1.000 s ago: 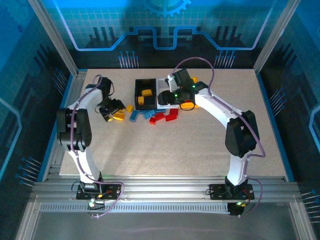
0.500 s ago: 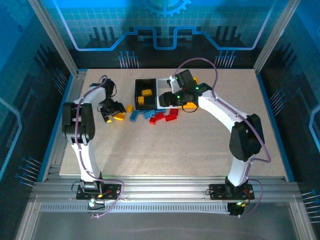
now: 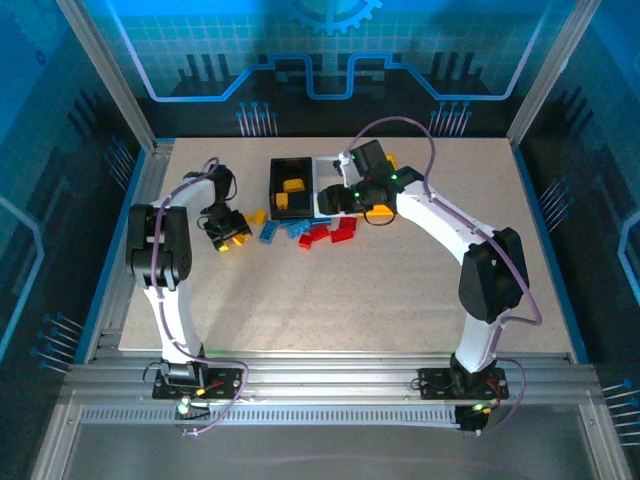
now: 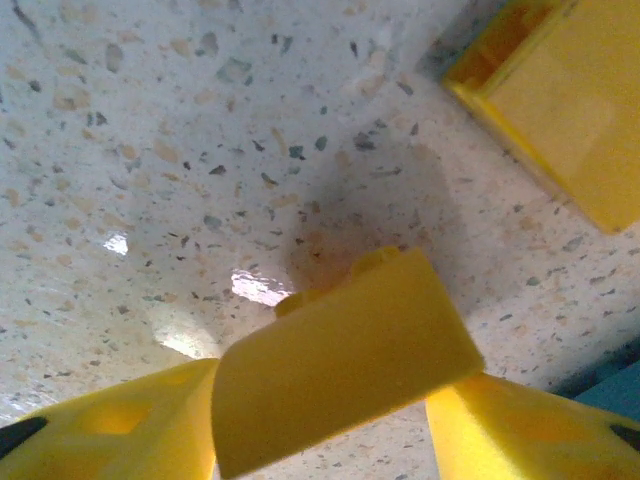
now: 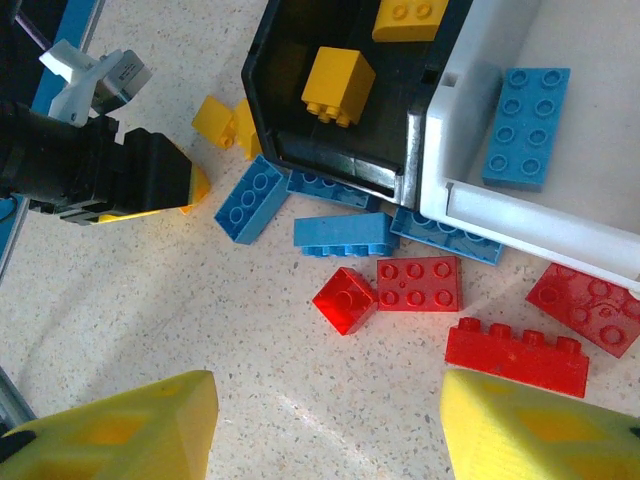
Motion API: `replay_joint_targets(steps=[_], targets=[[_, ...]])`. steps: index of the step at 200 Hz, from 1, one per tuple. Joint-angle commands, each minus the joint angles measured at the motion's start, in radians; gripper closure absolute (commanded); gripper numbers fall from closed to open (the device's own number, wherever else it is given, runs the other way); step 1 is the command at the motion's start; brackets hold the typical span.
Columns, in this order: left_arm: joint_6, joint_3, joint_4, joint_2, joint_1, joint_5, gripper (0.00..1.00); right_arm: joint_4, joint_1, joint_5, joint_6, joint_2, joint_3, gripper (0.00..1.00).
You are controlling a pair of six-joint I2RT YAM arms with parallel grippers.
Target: Sort the legos into containers by color
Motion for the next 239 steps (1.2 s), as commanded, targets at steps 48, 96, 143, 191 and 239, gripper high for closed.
replay_joint_targets(steps=[48,96,143,191,239], targets=[[0.002,0.016,-0.002,-0.054,-0.005,-0.012,0.27,-0.013,-0.011,-0.027,-0.030,-0.026,-0.046,0.38],[-0.040,0.034,0.023,-0.059,-0.003,0.038,0.25,-0.011,-0.013,-0.034,-0.029,-0.016,-0.057,0.38],[-0.039,0.069,0.011,-0.018,-0.003,0.033,0.19,-0.009,-0.015,-0.051,-0.023,0.017,-0.036,0.38],[-0.048,0.088,0.021,0.018,0.003,0.030,0.18,-0.012,-0.016,-0.067,-0.016,0.051,-0.008,0.38],[-0.038,0.091,0.023,0.052,0.009,0.022,0.18,-0.014,-0.025,-0.076,-0.008,0.065,-0.002,0.38]])
